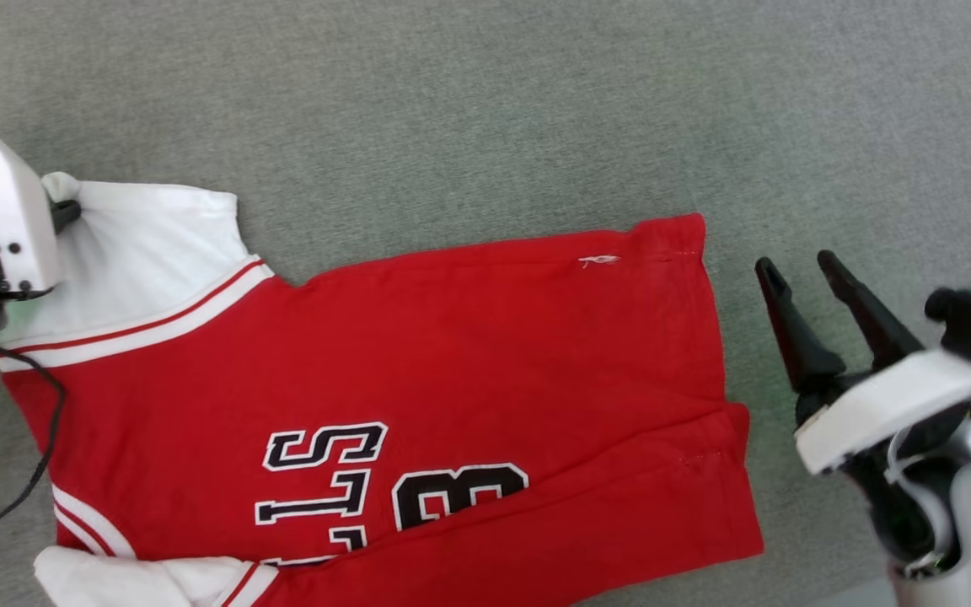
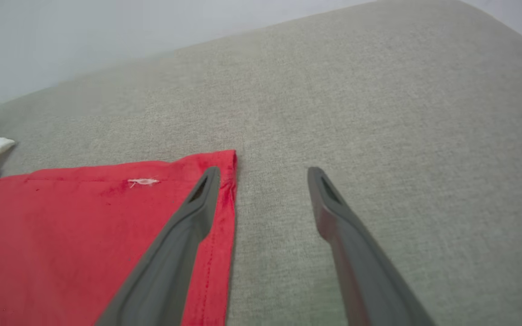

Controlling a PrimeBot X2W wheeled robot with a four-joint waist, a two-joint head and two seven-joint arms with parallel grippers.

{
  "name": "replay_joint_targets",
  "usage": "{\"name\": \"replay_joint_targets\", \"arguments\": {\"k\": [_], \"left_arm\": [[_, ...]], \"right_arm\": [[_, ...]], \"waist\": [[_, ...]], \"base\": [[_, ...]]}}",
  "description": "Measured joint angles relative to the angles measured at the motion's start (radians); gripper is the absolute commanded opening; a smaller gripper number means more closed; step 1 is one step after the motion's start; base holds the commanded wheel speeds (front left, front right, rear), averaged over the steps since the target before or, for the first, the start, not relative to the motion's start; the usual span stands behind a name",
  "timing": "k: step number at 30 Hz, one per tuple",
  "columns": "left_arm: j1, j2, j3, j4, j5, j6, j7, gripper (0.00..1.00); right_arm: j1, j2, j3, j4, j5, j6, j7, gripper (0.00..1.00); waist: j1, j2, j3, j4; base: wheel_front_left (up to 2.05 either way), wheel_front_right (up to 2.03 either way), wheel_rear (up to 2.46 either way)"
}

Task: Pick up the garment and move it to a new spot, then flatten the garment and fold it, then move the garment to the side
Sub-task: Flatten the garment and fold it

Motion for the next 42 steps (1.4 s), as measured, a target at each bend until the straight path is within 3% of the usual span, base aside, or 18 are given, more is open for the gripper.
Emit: {"name": "replay_joint_targets", "arguments": {"k": [7,13,23,24,25,31,42], "left_arm": [[-0.039,-0.058,-0.045,-0.006,0.057,-0.027,-0.068,0.0],[-0.088,-0.105,-0.062,-0.05,0.087,-0.05,-0.128,0.0],[-0.095,-0.128,-0.065,-0.108,0.101,-0.061,-0.2,0.0],[-0.094,-0.129,-0.064,-0.11,0.101,-0.061,-0.204,0.0],[-0.093,-0.129,-0.064,-0.112,0.101,-0.062,-0.208,0.0],[-0.068,-0.128,-0.064,-0.115,0.101,-0.067,-0.236,0.0],[0.126,-0.122,0.001,-0.155,0.058,-0.034,-0.394,0.0]], "right_arm": [[-0.141,-0.084,-0.013,0.066,0.087,0.0,0.309,1.0],[-0.224,-0.119,-0.01,0.118,0.118,0.0,0.581,1.0],[-0.302,-0.127,-0.02,0.182,0.102,0.0,0.761,1.0],[-0.304,-0.128,-0.024,0.185,0.103,0.0,0.774,0.34],[-0.308,-0.128,-0.029,0.189,0.105,0.0,0.789,0.0],[-0.308,-0.131,-0.029,0.179,0.096,0.0,0.801,0.0],[-0.213,-0.156,-0.054,0.134,0.039,0.0,0.623,0.0]], "waist": [[0.0,0.0,-0.014,0.06],[0.0001,0.0,-0.015,0.138],[0.0,0.0,0.014,0.221],[-0.0002,-0.0001,0.016,0.225],[-0.0002,0.0,0.017,0.228],[-0.0002,-0.0001,0.004,0.242],[-0.0002,0.0,-0.139,0.257]], "base": [[0.0,0.0,0.0],[0.0,0.0,0.0],[0.0,0.0,0.0],[0.0,0.0,0.0],[0.0,0.0,0.0],[0.0,0.0,0.0],[0.0,0.0,0.0]]}}
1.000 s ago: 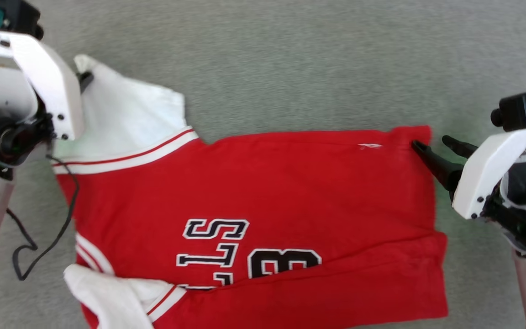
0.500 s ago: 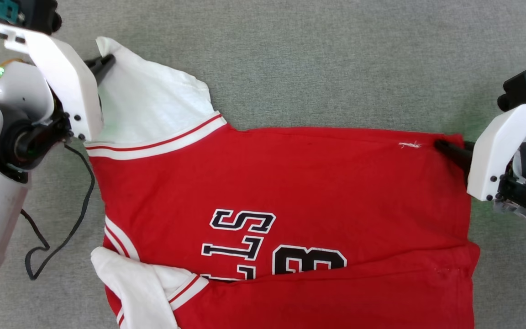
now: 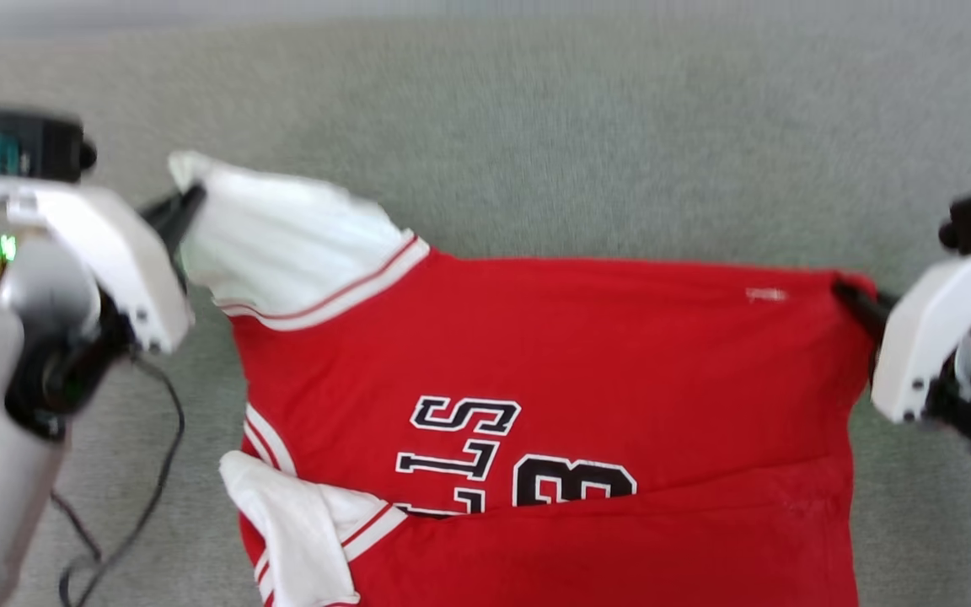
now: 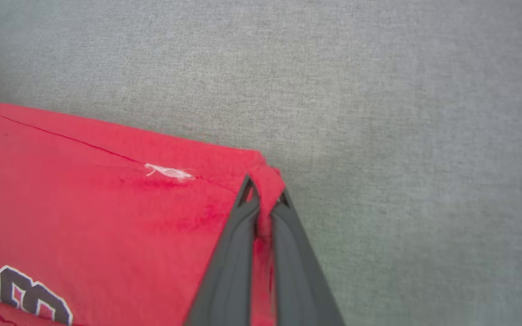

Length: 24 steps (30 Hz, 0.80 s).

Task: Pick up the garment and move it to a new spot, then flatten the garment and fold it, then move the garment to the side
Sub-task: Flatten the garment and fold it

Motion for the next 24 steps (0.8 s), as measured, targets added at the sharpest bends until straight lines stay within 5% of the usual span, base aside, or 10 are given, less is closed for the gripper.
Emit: {"name": "replay_joint_targets", "arguments": {"k": [18,19,21,22,23,24], "left_arm": [[0.707,-0.013,0.048,-0.204,-0.137,0.173,-0.155,0.0],[0.727,-0.022,0.041,-0.206,-0.14,0.176,-0.156,0.04],[0.753,-0.038,0.029,-0.202,-0.152,0.182,-0.149,0.49],[0.764,-0.047,0.018,-0.199,-0.164,0.174,-0.141,0.82],[0.772,-0.058,0.014,-0.194,-0.163,0.175,-0.148,1.0],[0.775,-0.063,0.014,-0.188,-0.159,0.175,-0.16,1.0]], "right_arm": [[0.405,0.053,-0.066,0.044,0.052,0.0,-0.141,0.0],[0.424,0.056,-0.066,0.048,0.055,0.0,-0.153,0.24],[0.451,0.06,-0.068,0.062,0.058,0.0,-0.175,0.91],[0.462,0.061,-0.065,0.074,0.064,0.0,-0.186,1.0],[0.474,0.057,-0.059,0.084,0.065,0.0,-0.2,1.0],[0.483,0.056,-0.058,0.089,0.076,0.0,-0.215,1.0]], "waist": [[-0.0001,0.0,-0.274,0.038],[-0.0001,0.0,-0.281,0.039],[-0.0001,0.0,-0.29,0.042],[0.0,0.0,-0.295,0.042],[-0.0001,0.0,-0.3,0.042],[0.0,0.0,-0.304,0.042]], "base": [[0.0,0.0,0.0],[0.0,0.0,0.0],[0.0,0.0,0.0],[0.0,0.0,0.0],[0.0,0.0,0.0],[0.0,0.0,0.0]]}}
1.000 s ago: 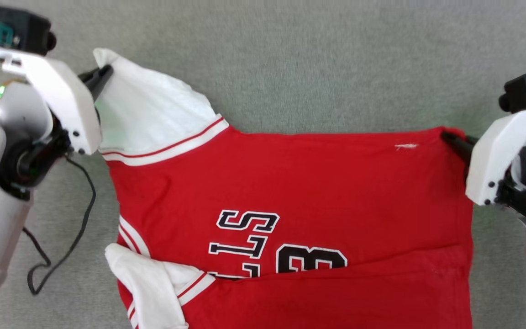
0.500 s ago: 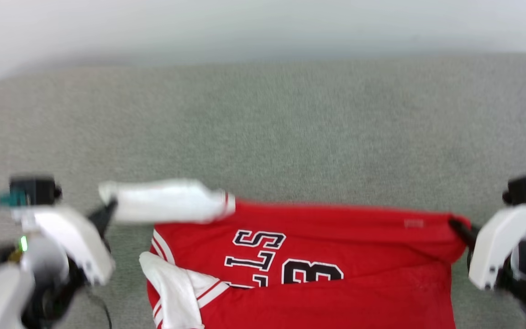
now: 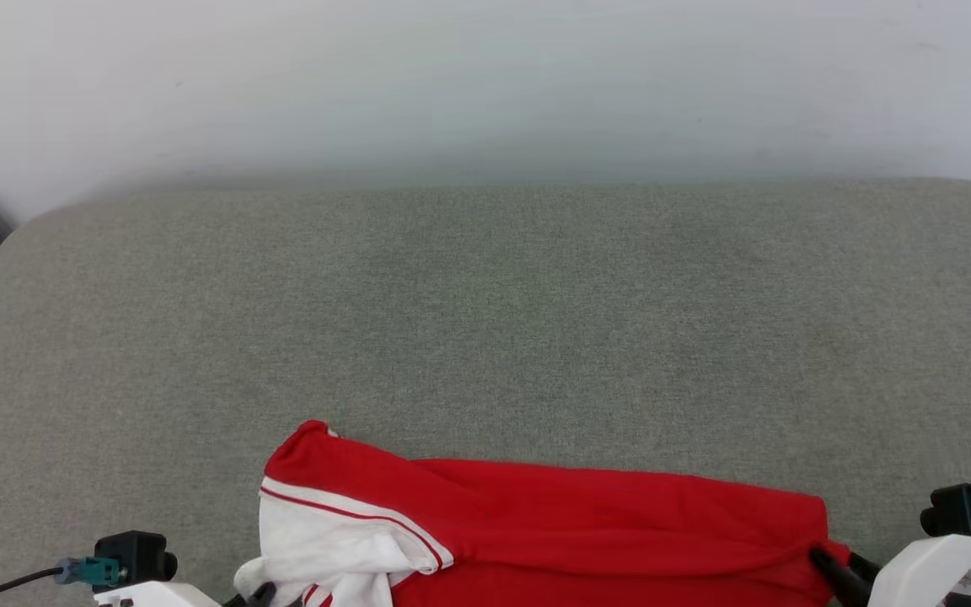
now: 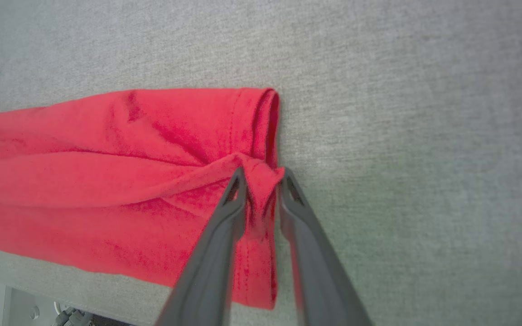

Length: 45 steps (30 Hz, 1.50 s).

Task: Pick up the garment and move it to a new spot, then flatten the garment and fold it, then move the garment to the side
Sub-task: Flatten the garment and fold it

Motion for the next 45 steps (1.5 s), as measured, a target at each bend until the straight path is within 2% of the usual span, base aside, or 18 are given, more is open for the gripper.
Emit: {"name": "replay_joint_targets", "arguments": {"k": [5,10,13,20,28,37,43,44,45], "left_arm": [[0.002,-0.002,-0.004,0.015,0.038,-0.003,-0.055,1.0],[-0.005,-0.001,0.001,-0.024,0.13,0.036,-0.151,1.0],[-0.027,0.001,-0.007,-0.054,0.186,0.045,-0.199,1.0],[-0.072,-0.036,0.006,-0.094,0.287,0.063,-0.378,1.0],[-0.119,-0.096,-0.007,-0.142,0.39,0.097,-0.503,1.0],[-0.162,-0.14,0.0,-0.168,0.435,0.086,-0.535,1.0],[-0.183,-0.156,-0.001,-0.178,0.468,0.074,-0.542,1.0],[-0.183,-0.156,-0.001,-0.178,0.471,0.074,-0.542,1.0],[-0.185,-0.157,-0.001,-0.175,0.472,0.074,-0.542,1.0]], "right_arm": [[0.031,-0.021,0.031,-0.017,0.007,0.0,-0.058,1.0],[0.049,-0.042,0.028,-0.121,0.003,0.0,-0.095,1.0],[0.051,-0.048,0.003,-0.178,-0.002,0.0,-0.085,1.0],[0.038,-0.071,-0.097,-0.207,-0.014,0.0,0.078,1.0],[0.024,-0.077,-0.144,-0.163,-0.015,0.0,0.302,1.0],[-0.007,-0.001,-0.121,-0.086,-0.009,0.0,0.355,1.0],[-0.035,0.016,-0.1,-0.01,0.018,0.0,0.366,1.0],[-0.04,0.013,-0.097,-0.003,0.024,0.0,0.368,0.5],[-0.043,0.011,-0.095,0.002,0.031,-0.001,0.368,0.18]], "waist": [[0.0,0.0,-0.026,-0.007],[0.0,0.0,-0.056,-0.025],[0.0001,0.0,-0.068,-0.037],[0.0001,0.0,-0.08,-0.04],[0.0001,0.0,-0.066,0.017],[0.0003,0.0,0.012,0.083],[0.0003,0.0,0.056,0.113],[0.0003,0.0,0.06,0.115],[0.0003,0.0,0.063,0.117]], "base": [[0.0,0.0,0.0],[0.0,0.0,0.0],[0.0,0.0,0.0],[0.0,0.0,0.0],[0.0,0.0,0.0],[0.0,0.0,0.0],[0.0,0.0,0.0],[0.0,0.0,0.0],[0.0,0.0,0.0]]}}
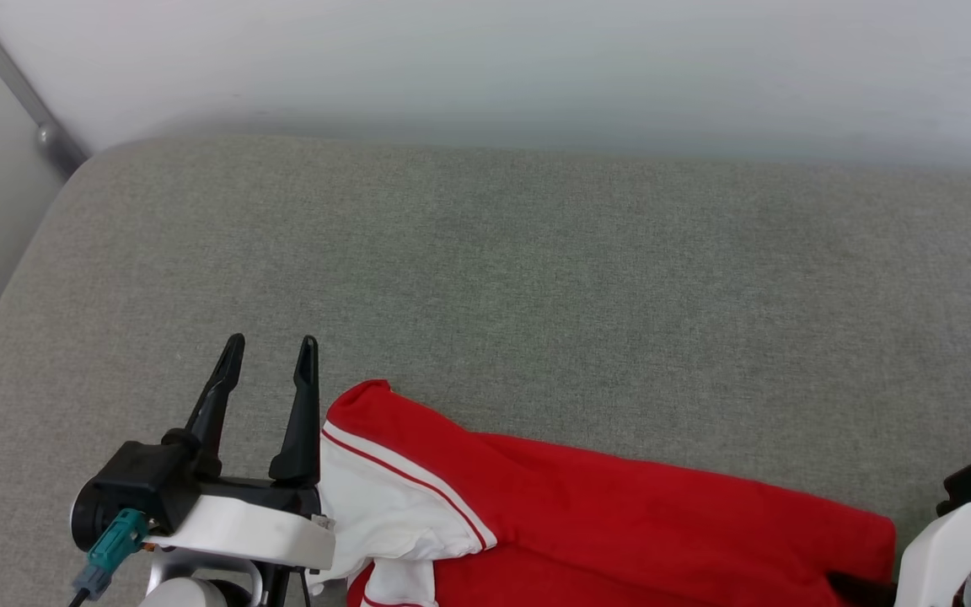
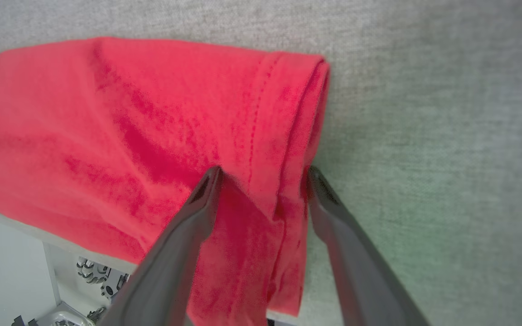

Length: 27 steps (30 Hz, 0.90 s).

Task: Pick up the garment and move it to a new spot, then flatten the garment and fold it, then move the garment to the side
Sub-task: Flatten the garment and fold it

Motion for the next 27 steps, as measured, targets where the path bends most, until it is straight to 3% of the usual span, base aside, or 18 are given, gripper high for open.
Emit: {"name": "replay_joint_targets", "arguments": {"k": [1,15,20,27], "left_arm": [[-0.001,0.0,0.002,0.001,0.001,0.0,0.0,1.0],[0.055,0.022,0.007,0.062,0.02,0.04,0.014,1.0],[0.082,0.026,0.007,0.072,0.01,0.05,0.02,1.0],[0.091,0.026,0.0,0.078,0.01,0.053,0.027,1.0]], "right_arm": [[-0.001,-0.004,0.002,0.003,0.004,0.0,-0.001,0.0],[-0.05,-0.081,0.069,-0.013,0.038,0.0,-0.053,0.0],[-0.058,-0.102,0.006,-0.005,0.027,0.0,-0.048,0.0],[-0.069,-0.116,-0.17,-0.012,-0.025,0.0,-0.004,0.0]], "waist": [[0.0,0.0,0.003,0.001],[0.0,0.0,-0.071,-0.045],[-0.0001,0.0,-0.102,-0.084],[-0.0001,0.0,-0.122,-0.124]], "base": [[0.0,0.0,0.0],[0.0,0.0,0.0],[0.0,0.0,0.0],[0.0,0.0,0.0]]}}
